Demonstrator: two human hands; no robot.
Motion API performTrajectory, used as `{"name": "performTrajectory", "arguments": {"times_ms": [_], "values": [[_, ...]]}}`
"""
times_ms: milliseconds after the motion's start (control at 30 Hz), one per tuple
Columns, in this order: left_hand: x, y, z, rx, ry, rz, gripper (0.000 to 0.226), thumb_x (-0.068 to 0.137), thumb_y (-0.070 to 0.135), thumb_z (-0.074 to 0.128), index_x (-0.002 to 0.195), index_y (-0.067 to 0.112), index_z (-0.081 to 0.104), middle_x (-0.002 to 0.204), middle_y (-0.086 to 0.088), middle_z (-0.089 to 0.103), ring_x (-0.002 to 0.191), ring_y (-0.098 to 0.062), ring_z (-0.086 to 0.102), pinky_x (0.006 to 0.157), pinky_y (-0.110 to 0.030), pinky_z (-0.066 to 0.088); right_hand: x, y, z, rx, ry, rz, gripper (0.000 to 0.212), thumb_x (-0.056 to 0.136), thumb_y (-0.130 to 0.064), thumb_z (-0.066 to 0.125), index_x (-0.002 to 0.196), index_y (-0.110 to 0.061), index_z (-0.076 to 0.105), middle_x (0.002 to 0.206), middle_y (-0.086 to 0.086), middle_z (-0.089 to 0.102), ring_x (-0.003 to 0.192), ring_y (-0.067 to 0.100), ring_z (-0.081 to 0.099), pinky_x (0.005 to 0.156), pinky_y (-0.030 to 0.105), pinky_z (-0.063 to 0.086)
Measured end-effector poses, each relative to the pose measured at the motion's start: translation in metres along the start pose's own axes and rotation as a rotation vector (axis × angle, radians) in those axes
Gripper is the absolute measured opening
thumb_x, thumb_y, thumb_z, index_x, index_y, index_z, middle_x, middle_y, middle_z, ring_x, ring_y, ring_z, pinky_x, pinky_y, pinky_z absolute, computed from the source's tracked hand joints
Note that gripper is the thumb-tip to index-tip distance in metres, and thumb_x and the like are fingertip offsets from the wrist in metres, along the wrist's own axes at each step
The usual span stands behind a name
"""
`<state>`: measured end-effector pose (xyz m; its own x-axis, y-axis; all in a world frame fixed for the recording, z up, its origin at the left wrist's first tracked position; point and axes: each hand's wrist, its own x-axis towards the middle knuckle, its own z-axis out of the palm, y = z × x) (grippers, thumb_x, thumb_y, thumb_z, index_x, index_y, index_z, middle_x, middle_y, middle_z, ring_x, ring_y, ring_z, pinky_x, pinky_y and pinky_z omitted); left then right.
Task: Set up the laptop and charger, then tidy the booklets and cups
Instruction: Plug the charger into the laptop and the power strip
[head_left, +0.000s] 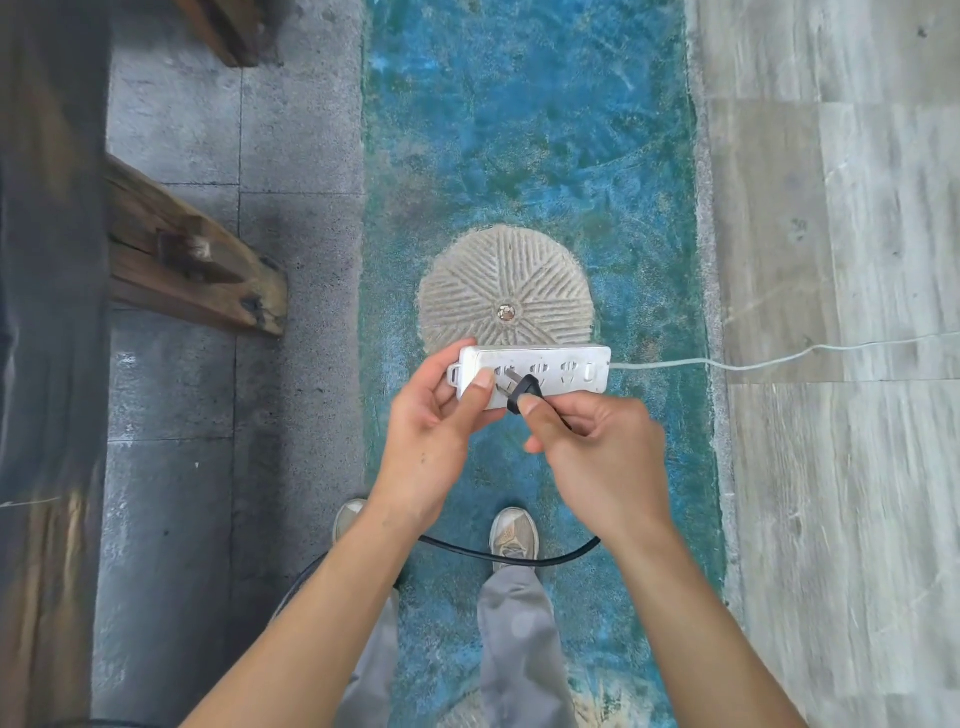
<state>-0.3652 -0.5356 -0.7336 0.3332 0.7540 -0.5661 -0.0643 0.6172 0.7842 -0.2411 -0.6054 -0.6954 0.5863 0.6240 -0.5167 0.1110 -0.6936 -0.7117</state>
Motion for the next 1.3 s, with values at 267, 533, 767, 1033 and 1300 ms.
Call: {"name": "performTrajectory", "arguments": {"times_ms": [267, 533, 767, 1033, 1300], "values": [[0.002, -0.001, 0.001, 0.000, 0.025, 0.000, 0.033, 0.101, 0.008, 0.056, 0.134, 0.009, 0.056, 0.118, -0.025, 0.070, 0.106, -0.025, 0.068, 0.094, -0.041, 0.058, 0.003, -0.001, 0.007, -0.023, 0.008, -0.012, 0.026, 0.090, -0.042, 0.072, 0.070, -0.026, 0.076, 0.058, -0.014, 0.072, 0.039, 0.001, 0.052, 0.043, 0.011, 0.038], [0.009, 0.001, -0.002, 0.068, -0.008, 0.040, 0.033, 0.101, 0.006, 0.055, 0.134, 0.009, 0.056, 0.106, -0.026, 0.070, 0.099, -0.024, 0.068, 0.092, -0.039, 0.059, 0.010, -0.003, 0.010, -0.115, 0.000, -0.071, 0.022, 0.090, -0.045, 0.069, 0.076, -0.029, 0.077, 0.058, -0.017, 0.070, 0.056, 0.007, 0.066, 0.061, 0.022, 0.050], [0.012, -0.001, -0.001, 0.214, -0.089, 0.073, 0.034, 0.098, 0.010, 0.061, 0.132, 0.011, 0.059, 0.114, -0.025, 0.070, 0.110, -0.040, 0.066, 0.100, -0.060, 0.050, 0.017, 0.003, 0.005, -0.207, 0.002, -0.045, 0.029, 0.088, -0.047, 0.068, 0.073, -0.024, 0.076, 0.059, -0.012, 0.070, 0.051, 0.013, 0.061, 0.056, 0.031, 0.053], [0.009, -0.006, 0.007, 0.214, -0.118, 0.047, 0.032, 0.098, 0.015, 0.062, 0.130, 0.015, 0.061, 0.114, -0.015, 0.073, 0.110, -0.029, 0.068, 0.103, -0.057, 0.049, 0.017, 0.012, 0.004, -0.212, 0.033, -0.028, 0.033, 0.089, -0.044, 0.068, 0.068, -0.020, 0.073, 0.056, -0.007, 0.070, 0.048, 0.015, 0.059, 0.053, 0.031, 0.050], [0.010, -0.015, 0.014, 0.211, -0.081, 0.028, 0.026, 0.089, 0.020, 0.067, 0.114, 0.026, 0.070, 0.088, -0.014, 0.066, 0.085, -0.030, 0.058, 0.095, -0.068, 0.046, 0.006, 0.014, 0.022, -0.280, 0.115, -0.049, 0.046, 0.089, -0.033, 0.069, 0.052, -0.017, 0.046, 0.040, -0.003, 0.041, 0.045, 0.018, 0.039, 0.054, 0.035, 0.040]]}}
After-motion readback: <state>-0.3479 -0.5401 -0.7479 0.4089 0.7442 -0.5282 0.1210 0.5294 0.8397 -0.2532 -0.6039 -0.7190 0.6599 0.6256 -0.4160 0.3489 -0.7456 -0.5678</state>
